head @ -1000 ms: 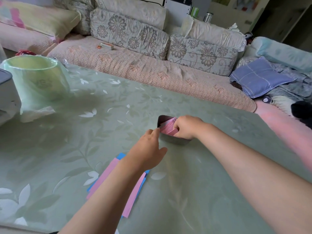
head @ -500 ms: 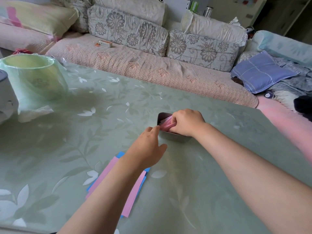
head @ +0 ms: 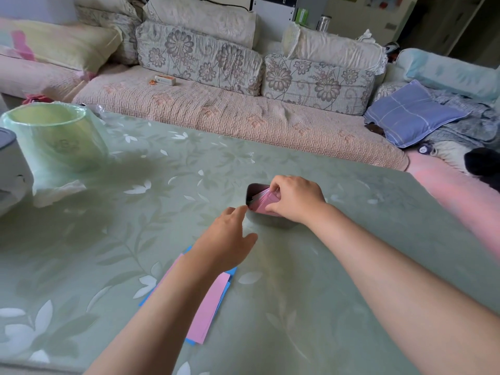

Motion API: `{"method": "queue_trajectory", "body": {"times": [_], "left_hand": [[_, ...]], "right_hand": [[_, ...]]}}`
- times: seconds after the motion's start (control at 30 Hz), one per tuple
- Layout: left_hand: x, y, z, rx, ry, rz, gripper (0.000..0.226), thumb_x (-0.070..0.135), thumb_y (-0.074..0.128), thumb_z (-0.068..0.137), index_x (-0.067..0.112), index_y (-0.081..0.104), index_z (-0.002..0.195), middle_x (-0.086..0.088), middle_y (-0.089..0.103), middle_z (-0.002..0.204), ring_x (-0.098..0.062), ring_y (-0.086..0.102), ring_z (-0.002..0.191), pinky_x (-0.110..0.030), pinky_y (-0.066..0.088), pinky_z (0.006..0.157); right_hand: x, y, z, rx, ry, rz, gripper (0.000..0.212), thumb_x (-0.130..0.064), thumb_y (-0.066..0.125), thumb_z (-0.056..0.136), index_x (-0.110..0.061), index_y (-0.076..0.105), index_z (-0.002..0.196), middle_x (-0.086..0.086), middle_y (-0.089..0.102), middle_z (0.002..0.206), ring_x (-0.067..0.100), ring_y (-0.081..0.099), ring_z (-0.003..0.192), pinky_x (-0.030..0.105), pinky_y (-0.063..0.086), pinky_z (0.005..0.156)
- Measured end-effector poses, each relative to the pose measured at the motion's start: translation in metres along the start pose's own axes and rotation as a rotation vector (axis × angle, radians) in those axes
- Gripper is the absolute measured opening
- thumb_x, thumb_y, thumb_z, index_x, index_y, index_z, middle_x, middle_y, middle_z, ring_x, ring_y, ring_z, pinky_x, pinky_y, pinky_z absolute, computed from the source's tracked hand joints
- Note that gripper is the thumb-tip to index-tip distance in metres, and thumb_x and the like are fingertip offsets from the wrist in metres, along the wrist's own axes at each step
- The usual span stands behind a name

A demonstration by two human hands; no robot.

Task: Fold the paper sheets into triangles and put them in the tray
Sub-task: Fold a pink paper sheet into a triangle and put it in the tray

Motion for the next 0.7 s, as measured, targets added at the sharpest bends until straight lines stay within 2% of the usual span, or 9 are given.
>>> {"method": "queue_trajectory", "body": {"times": [0.13,0.23,0.3,0.4,0.5,0.57,0.6,0.67,0.7], "left_hand": [[-0.009,-0.016,-0.009,0.008,-0.021,0.052,0.061,0.041,0.056,0.095,0.02,0.033,0.148,-0.002,0.047,0.138,-0.023,0.048,0.125,-0.031,0.041,0.094],[-0.022,-0.03,-0.02,-0.024,-0.061,0.116,0.065,0.043,0.057,0.094,0.024,0.03,0.151,0.0,0.044,0.145,-0.022,0.046,0.129,-0.032,0.041,0.098],[-0.033,-0.037,-0.03,-0.086,-0.089,0.162,0.069,0.044,0.061,0.092,0.026,0.031,0.151,0.001,0.043,0.147,-0.02,0.044,0.131,-0.03,0.039,0.098],[-0.047,-0.045,-0.048,-0.214,-0.1,0.224,0.084,0.052,0.069,0.084,0.027,0.028,0.153,0.002,0.037,0.152,-0.019,0.035,0.138,-0.031,0.033,0.106],[-0.06,-0.05,-0.069,-0.318,-0.105,0.28,0.106,0.062,0.076,0.07,0.028,0.022,0.154,0.008,0.028,0.156,-0.016,0.02,0.144,-0.033,0.026,0.114],[-0.064,-0.051,-0.082,-0.362,-0.096,0.344,0.114,0.065,0.079,0.064,0.028,0.019,0.154,0.011,0.025,0.155,-0.015,0.018,0.142,-0.033,0.028,0.114],[-0.065,-0.05,-0.087,-0.369,-0.086,0.369,0.115,0.065,0.079,0.062,0.028,0.02,0.154,0.011,0.026,0.154,-0.015,0.019,0.141,-0.032,0.028,0.114],[-0.065,-0.049,-0.092,-0.351,-0.061,0.379,0.114,0.065,0.08,0.061,0.028,0.023,0.153,0.011,0.028,0.152,-0.015,0.022,0.137,-0.031,0.029,0.113],[-0.065,-0.05,-0.093,-0.336,-0.052,0.372,0.113,0.065,0.08,0.061,0.027,0.025,0.152,0.011,0.03,0.151,-0.015,0.023,0.136,-0.031,0.03,0.113]], "right_hand": [[-0.012,-0.021,-0.023,0.04,-0.004,0.145,0.029,-0.048,0.072,0.078,-0.037,0.057,0.1,-0.012,0.064,0.106,0.015,0.06,0.103,0.028,0.038,0.077],[-0.038,-0.03,-0.051,0.057,-0.051,0.28,0.016,-0.04,0.069,0.082,-0.037,0.059,0.095,-0.016,0.063,0.093,0.011,0.059,0.095,0.024,0.037,0.074],[-0.06,-0.026,-0.071,-0.007,-0.088,0.373,0.014,-0.037,0.069,0.085,-0.035,0.062,0.098,-0.018,0.063,0.089,0.009,0.059,0.094,0.024,0.041,0.074],[-0.091,-0.007,-0.101,-0.196,-0.13,0.411,0.024,-0.042,0.069,0.084,-0.036,0.064,0.107,-0.017,0.066,0.103,0.008,0.061,0.099,0.023,0.044,0.076],[-0.111,0.006,-0.12,-0.281,-0.15,0.354,0.037,-0.052,0.068,0.078,-0.038,0.062,0.111,-0.016,0.061,0.113,0.011,0.058,0.107,0.028,0.044,0.083],[-0.118,0.014,-0.129,-0.333,-0.135,0.308,0.047,-0.06,0.067,0.074,-0.038,0.06,0.116,-0.011,0.056,0.116,0.015,0.057,0.108,0.031,0.044,0.085],[-0.121,0.017,-0.132,-0.348,-0.125,0.279,0.047,-0.063,0.066,0.072,-0.038,0.06,0.111,-0.009,0.053,0.115,0.017,0.056,0.105,0.032,0.043,0.082],[-0.124,0.021,-0.135,-0.339,-0.111,0.225,0.036,-0.065,0.066,0.071,-0.034,0.055,0.086,-0.006,0.047,0.103,0.02,0.052,0.092,0.032,0.036,0.072],[-0.125,0.022,-0.136,-0.332,-0.101,0.216,0.035,-0.064,0.066,0.071,-0.032,0.052,0.079,-0.005,0.044,0.099,0.02,0.049,0.088,0.032,0.033,0.07]]}}
Point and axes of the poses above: each hand's wrist, its own z-axis towards the middle knuckle, its own y-axis out of the palm, x = y × z, the point moved 5 cm from there along z, towards the middle knuckle
